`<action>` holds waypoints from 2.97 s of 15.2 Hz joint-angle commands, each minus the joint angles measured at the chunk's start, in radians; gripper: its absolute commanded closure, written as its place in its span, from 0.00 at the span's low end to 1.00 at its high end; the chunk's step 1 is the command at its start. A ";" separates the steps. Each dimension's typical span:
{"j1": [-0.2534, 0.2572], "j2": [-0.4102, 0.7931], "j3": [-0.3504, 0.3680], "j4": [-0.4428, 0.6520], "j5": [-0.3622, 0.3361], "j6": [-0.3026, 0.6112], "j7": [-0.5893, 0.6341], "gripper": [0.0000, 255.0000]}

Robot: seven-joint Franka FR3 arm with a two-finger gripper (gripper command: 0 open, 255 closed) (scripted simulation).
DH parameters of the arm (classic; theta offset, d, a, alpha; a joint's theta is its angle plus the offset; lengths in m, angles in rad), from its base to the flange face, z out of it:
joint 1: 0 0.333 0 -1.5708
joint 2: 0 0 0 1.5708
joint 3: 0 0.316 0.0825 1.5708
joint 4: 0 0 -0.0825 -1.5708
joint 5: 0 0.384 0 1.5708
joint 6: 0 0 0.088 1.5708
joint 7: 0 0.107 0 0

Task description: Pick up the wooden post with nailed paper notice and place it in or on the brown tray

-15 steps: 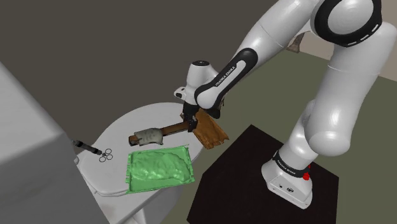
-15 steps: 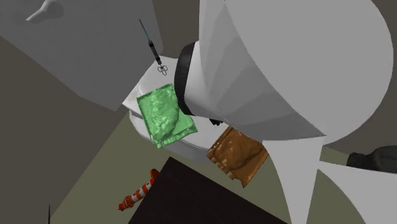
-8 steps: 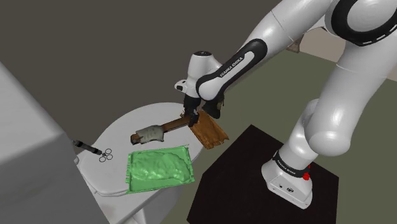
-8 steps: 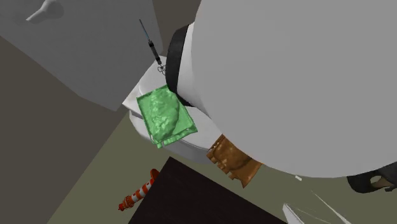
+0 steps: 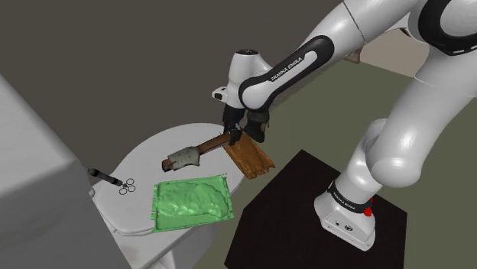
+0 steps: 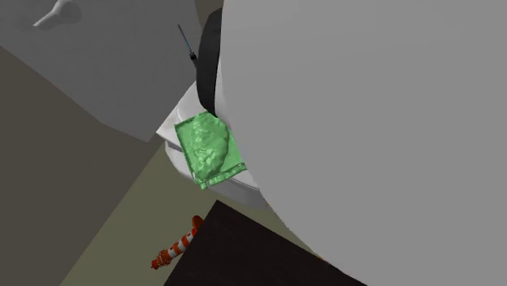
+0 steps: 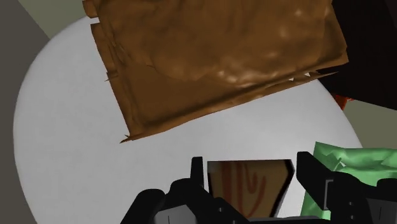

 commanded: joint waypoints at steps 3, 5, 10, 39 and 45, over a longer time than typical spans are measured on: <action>-0.042 -0.074 -0.042 -0.085 0.003 0.010 -0.087 1.00; -0.067 -0.110 -0.070 -0.126 -0.001 0.014 -0.136 1.00; -0.134 -0.188 -0.149 -0.209 -0.025 0.019 -0.261 1.00; -0.218 -0.028 -0.309 -0.298 0.028 0.263 -0.555 1.00; -0.218 -0.028 -0.309 -0.298 0.028 0.263 -0.555 0.00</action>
